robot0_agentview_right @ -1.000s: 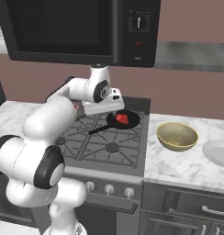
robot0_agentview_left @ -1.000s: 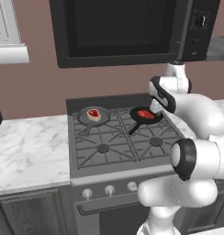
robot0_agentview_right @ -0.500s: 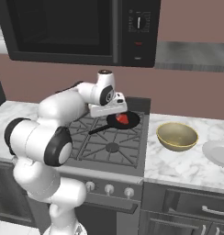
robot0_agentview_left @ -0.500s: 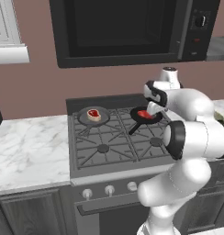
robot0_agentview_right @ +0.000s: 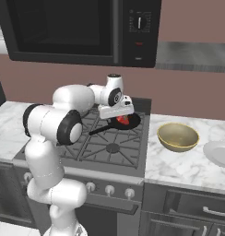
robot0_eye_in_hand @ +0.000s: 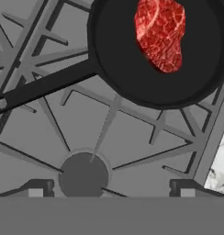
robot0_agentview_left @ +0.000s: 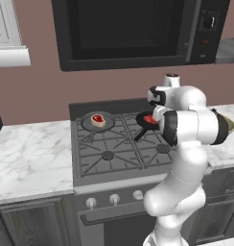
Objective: Place one of the steaks on the plate and the other in the bowl. Then place the bowl in the fridge.
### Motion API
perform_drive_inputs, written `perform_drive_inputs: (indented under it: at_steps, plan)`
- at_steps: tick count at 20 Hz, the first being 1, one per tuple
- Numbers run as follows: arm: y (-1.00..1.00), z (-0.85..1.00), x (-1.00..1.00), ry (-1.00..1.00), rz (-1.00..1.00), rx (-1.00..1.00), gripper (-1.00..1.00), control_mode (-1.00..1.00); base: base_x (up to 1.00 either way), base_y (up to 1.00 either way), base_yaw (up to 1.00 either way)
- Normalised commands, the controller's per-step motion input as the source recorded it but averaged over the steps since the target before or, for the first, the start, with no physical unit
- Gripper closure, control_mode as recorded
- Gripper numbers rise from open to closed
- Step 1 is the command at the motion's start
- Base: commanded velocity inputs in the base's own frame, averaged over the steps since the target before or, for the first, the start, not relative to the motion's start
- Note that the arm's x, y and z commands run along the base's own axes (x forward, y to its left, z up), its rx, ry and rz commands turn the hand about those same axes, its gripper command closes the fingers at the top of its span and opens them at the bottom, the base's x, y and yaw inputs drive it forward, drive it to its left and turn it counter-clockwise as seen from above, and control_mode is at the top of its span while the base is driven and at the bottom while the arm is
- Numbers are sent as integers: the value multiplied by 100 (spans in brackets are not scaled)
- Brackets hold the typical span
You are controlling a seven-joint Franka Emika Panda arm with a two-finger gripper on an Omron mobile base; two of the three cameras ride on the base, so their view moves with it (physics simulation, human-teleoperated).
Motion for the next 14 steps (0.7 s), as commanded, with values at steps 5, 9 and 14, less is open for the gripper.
perform_drive_inputs:
  at_steps: [5, 9, 14]
  plan:
    - [-9, -16, 49, 6, 10, 0, -100, -100, 0, 0, 0]
    - [-3, -33, 46, 0, 10, 0, -100, -100, 0, 0, 0]
    - [0, -25, 45, 0, 6, 0, -100, -100, 0, 0, 0]
